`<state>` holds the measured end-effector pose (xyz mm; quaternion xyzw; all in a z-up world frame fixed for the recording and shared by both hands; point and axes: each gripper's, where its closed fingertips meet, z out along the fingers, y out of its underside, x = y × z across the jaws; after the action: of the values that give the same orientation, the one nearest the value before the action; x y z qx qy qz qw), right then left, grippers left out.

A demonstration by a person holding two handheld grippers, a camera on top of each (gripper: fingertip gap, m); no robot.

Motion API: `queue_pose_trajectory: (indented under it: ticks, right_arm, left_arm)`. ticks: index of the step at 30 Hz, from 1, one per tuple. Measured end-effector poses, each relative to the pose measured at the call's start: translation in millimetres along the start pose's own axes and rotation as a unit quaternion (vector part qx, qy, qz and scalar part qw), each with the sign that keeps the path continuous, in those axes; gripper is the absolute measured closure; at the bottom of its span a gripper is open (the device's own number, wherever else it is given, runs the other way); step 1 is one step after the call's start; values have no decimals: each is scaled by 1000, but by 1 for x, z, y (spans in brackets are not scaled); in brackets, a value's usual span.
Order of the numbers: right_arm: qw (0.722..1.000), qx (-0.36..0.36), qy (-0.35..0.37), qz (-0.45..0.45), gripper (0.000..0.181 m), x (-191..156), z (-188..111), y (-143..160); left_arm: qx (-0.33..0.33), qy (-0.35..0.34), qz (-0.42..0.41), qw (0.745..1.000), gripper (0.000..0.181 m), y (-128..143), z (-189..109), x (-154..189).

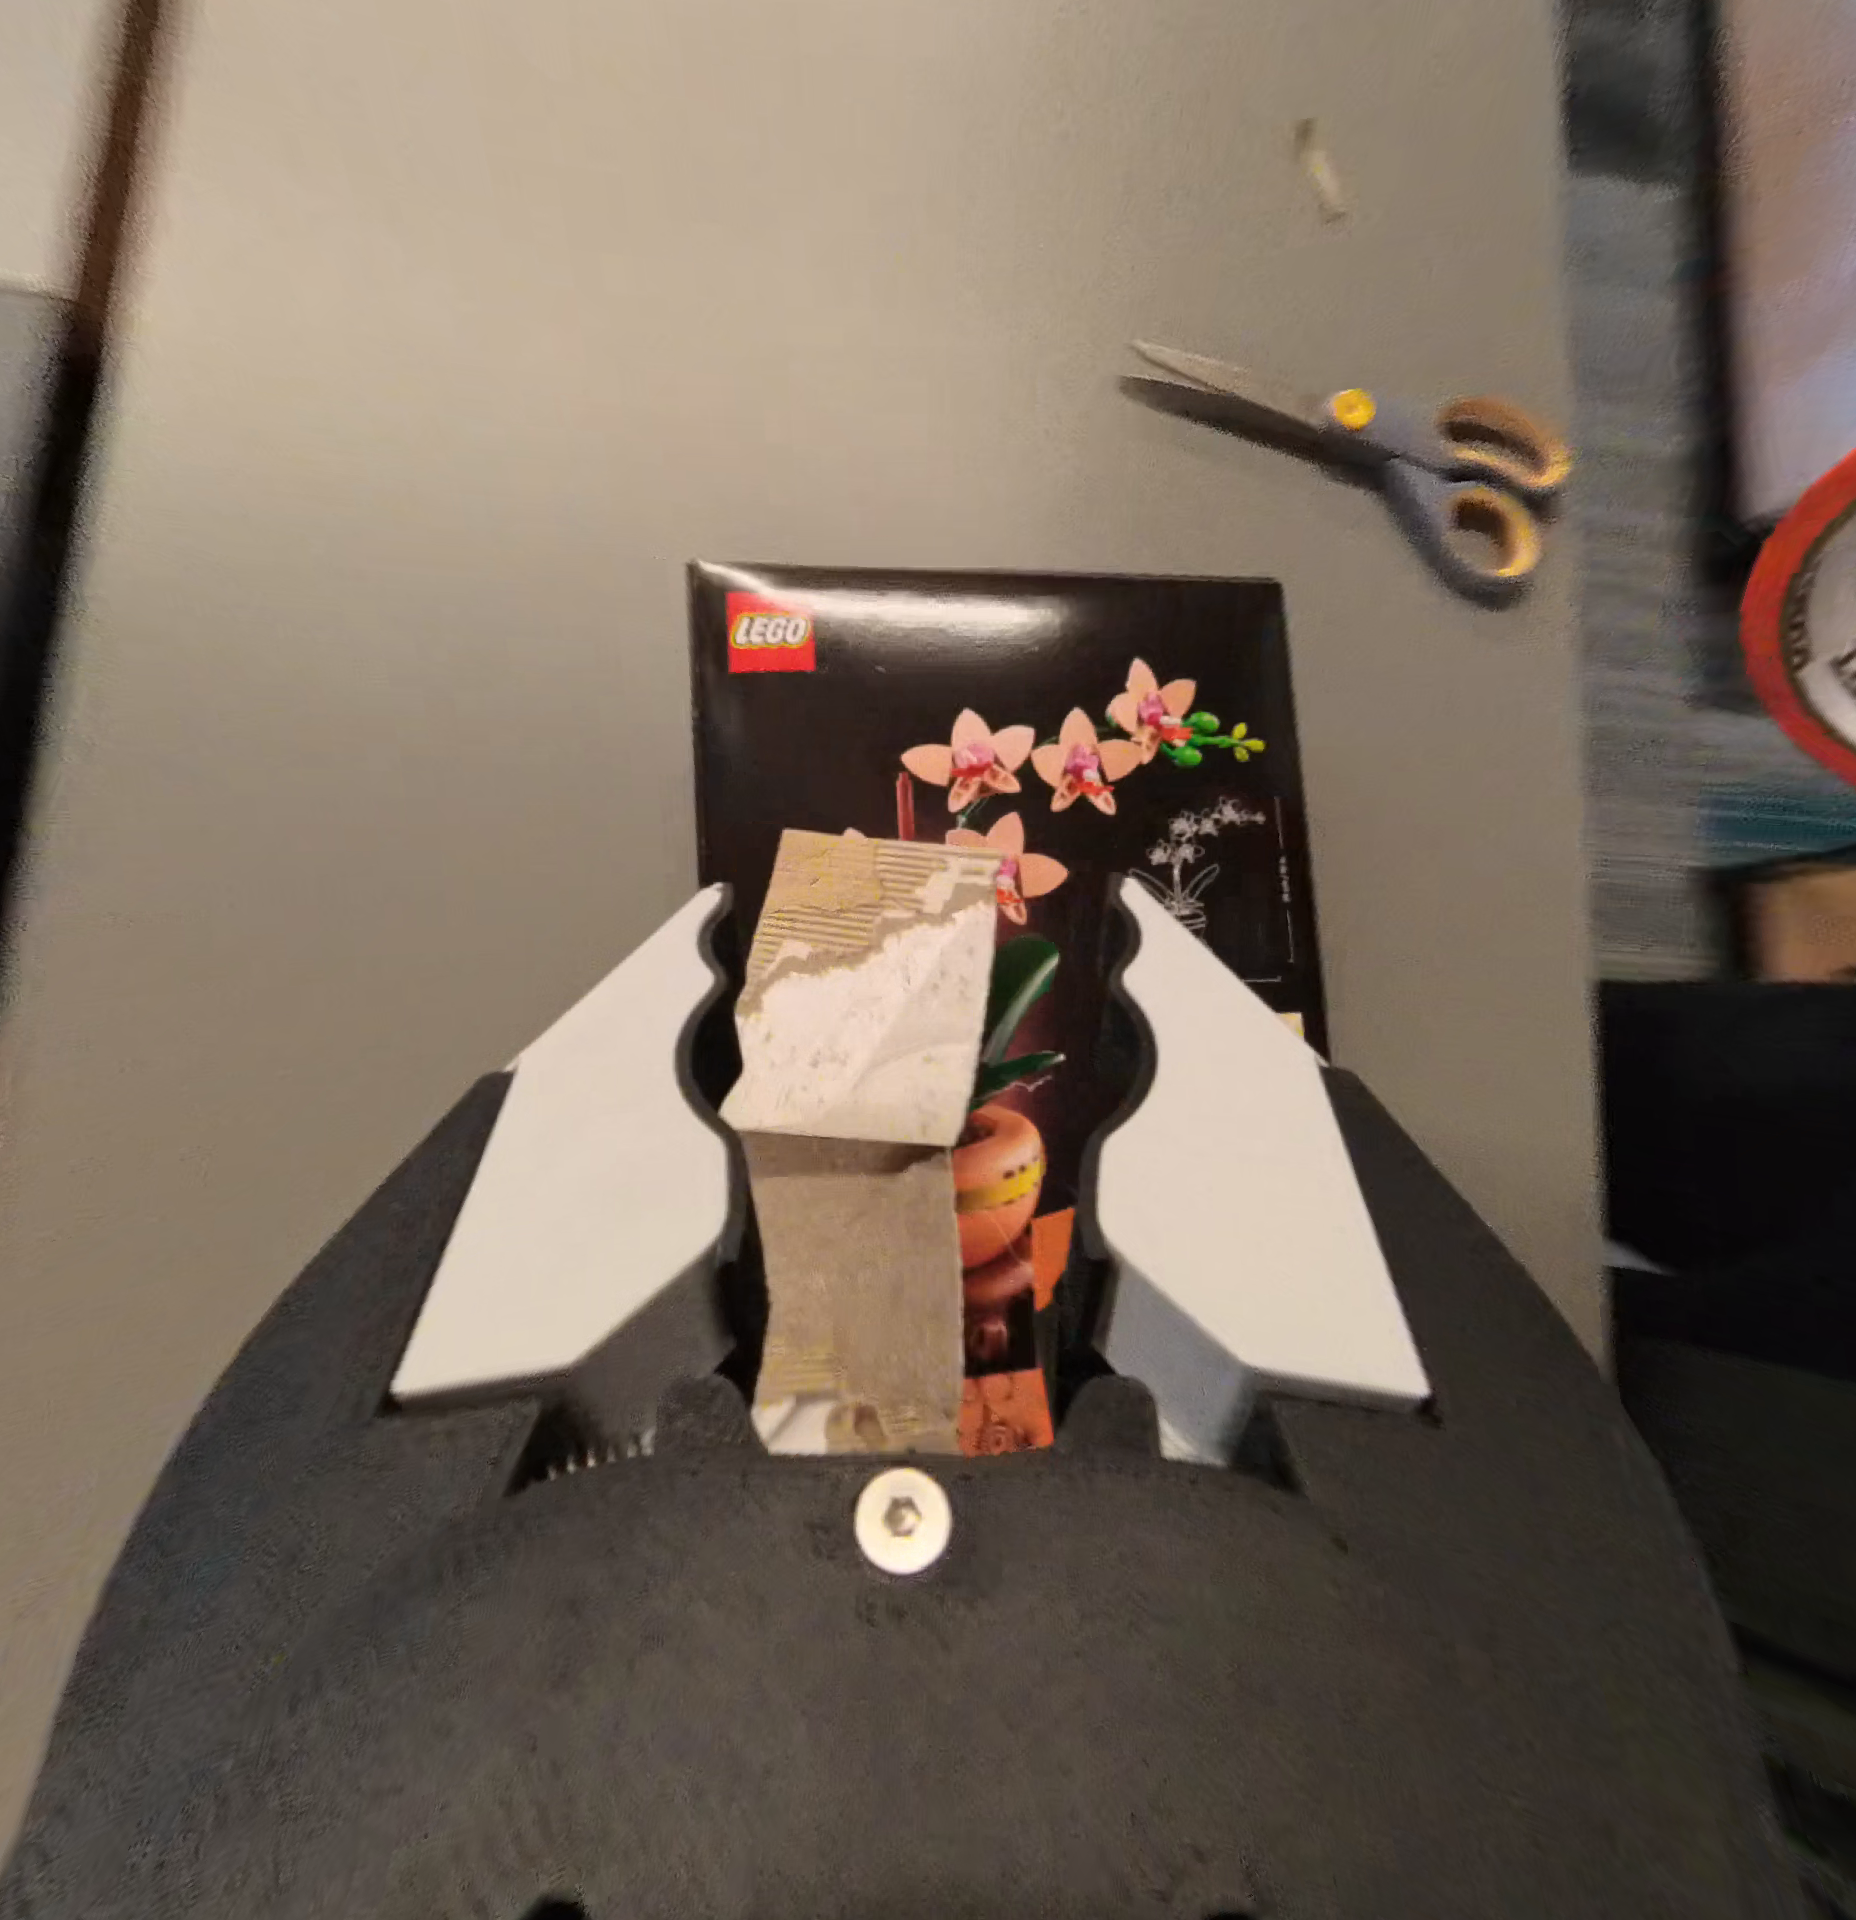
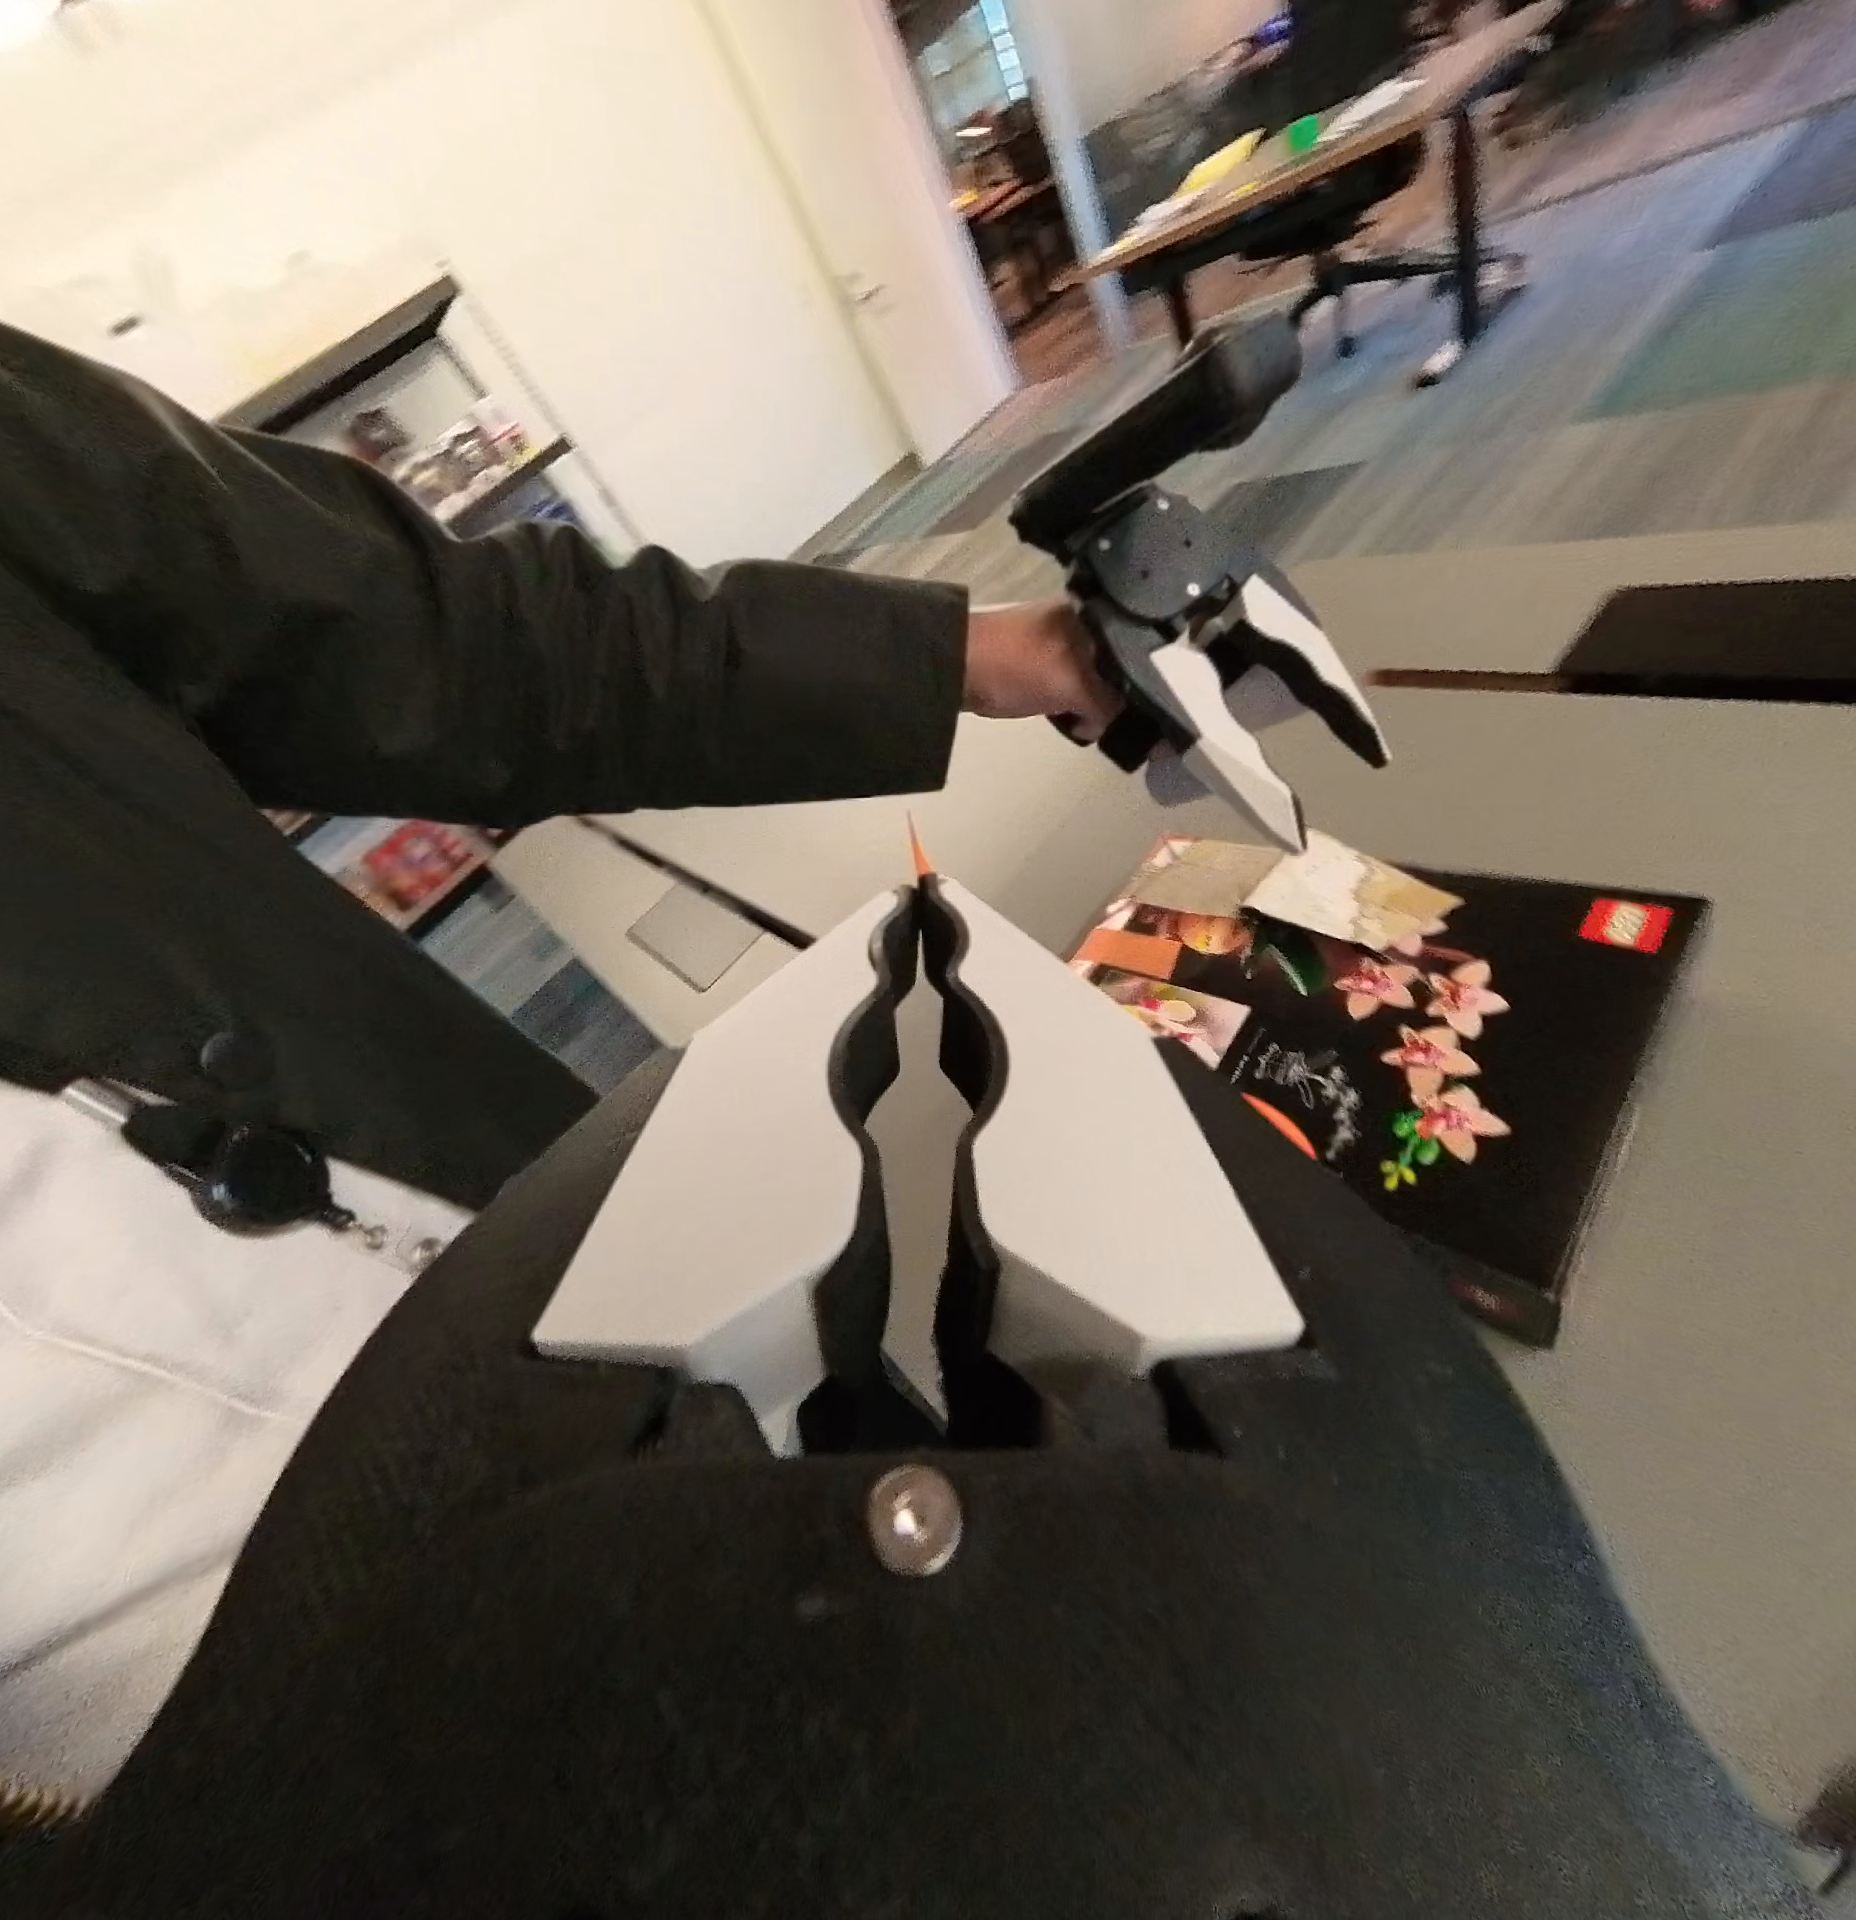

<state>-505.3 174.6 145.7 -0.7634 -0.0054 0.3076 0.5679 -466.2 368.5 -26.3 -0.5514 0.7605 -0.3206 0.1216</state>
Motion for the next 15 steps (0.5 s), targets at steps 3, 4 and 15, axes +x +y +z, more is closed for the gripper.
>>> queue_pose_trajectory:
  ticks: [3,4,15]
  right_arm:
    - [997,8,77,20,181,-2,0,9]
    - [995,7,99,28,181,-2,0,15]
    - [963,97,155,197,181,24,18,93]
  left_arm:
    - [5,147,-73,986,112,8,8,-19]
    - [5,183,-93,979,113,11,9,-23]
    - [37,313,-188,930,124,56,12,-18]
